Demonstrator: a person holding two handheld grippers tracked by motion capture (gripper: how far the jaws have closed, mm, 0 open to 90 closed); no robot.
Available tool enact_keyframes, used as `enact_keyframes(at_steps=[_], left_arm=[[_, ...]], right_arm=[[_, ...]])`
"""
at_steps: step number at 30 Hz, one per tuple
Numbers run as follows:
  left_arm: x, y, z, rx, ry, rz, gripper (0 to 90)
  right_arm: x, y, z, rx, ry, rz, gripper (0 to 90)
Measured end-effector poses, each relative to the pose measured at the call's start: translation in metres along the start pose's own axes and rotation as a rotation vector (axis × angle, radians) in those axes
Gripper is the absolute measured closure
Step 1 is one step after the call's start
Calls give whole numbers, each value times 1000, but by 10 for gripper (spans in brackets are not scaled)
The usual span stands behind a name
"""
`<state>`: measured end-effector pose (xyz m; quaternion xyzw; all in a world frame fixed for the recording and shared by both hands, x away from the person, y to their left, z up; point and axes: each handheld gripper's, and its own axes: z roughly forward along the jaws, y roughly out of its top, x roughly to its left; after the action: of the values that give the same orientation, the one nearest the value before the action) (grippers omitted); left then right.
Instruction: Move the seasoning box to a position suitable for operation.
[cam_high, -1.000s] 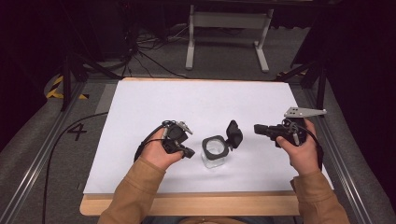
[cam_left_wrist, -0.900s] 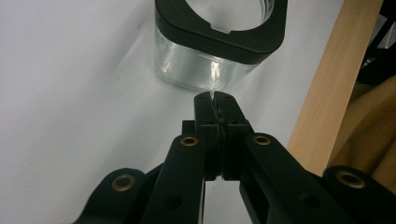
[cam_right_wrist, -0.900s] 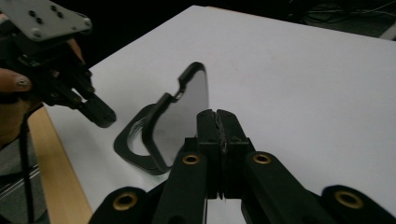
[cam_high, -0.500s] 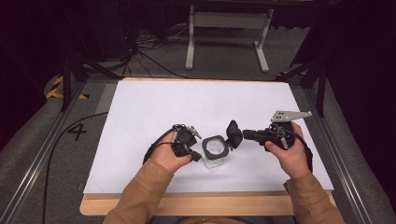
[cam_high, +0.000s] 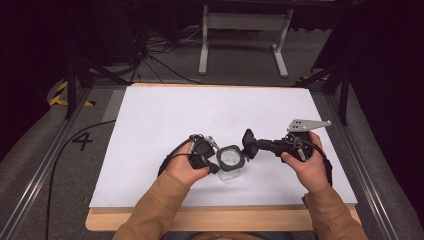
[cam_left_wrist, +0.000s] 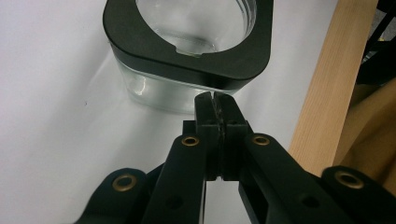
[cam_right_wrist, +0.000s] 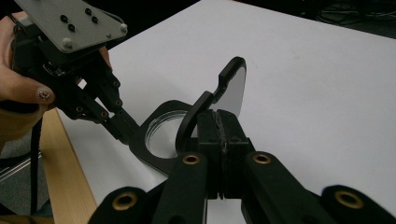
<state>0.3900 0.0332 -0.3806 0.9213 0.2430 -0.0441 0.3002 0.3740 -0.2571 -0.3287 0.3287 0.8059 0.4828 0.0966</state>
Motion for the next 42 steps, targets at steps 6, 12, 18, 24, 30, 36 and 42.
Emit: enact_keyframes(at_steps=[6,12,18,24,30,36,42], left_arm=[[0,0,0,0,3,2,898],[0,0,1,6,2,8,892],[0,0,3,18,-3,12,885],[0,0,4,27,-8,11,883],[1,-1,4,20,-14,12,881],[1,-2,-2,5,-16,2,871],[12,-9,-32,-70,19,-19,853]], right_arm=[[8,0,6,-5,21,-22,900],[22,-3,26,44,52,-71,899],[29,-6,37,74,67,-87,899],[32,-12,49,110,77,-103,899],[33,-16,58,139,80,-101,898],[34,-15,55,128,79,-110,898],[23,-12,33,92,54,-75,897]])
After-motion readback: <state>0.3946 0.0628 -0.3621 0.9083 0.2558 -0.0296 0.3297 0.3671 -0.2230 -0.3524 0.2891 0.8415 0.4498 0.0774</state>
